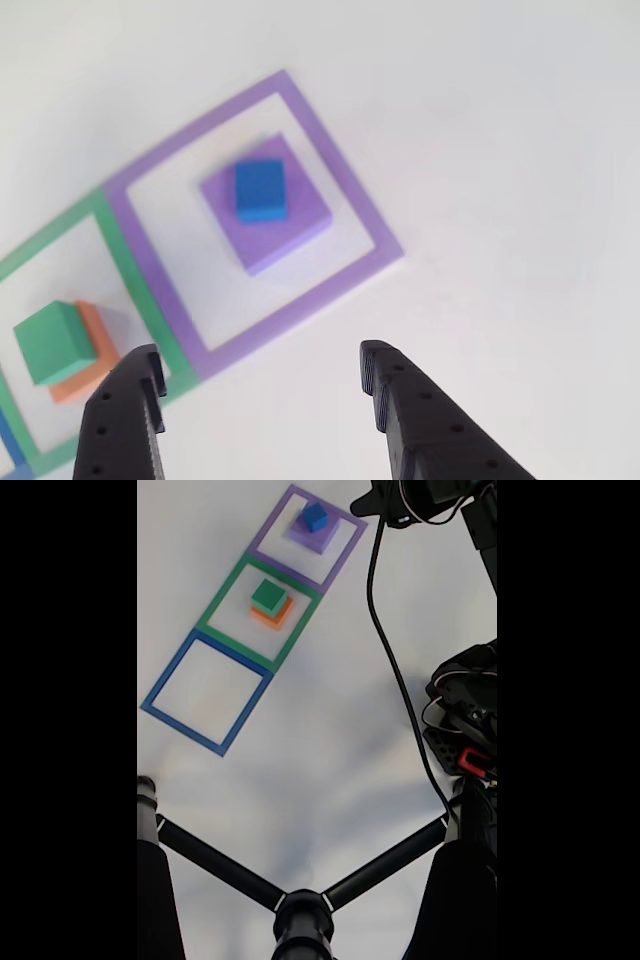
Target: Tower of hanoi
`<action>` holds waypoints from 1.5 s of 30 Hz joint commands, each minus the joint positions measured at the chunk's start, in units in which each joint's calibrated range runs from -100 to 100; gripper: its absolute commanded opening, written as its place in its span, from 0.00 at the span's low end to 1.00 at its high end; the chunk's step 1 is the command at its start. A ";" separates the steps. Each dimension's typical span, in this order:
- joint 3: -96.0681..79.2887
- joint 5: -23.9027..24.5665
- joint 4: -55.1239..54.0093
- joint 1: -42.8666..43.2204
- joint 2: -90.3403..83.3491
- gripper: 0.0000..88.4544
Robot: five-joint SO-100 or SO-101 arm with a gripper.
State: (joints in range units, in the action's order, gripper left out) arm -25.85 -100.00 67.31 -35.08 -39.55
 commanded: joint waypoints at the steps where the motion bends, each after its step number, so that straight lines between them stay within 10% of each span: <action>1: -18.36 0.00 -24.46 -0.87 -3.40 0.30; 19: -43.71 0.00 -81.36 2.26 17.27 0.29; 45: -38.26 0.00 -99.73 3.40 36.82 0.27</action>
State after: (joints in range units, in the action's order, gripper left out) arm -67.74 -100.00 -30.83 -32.26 -3.19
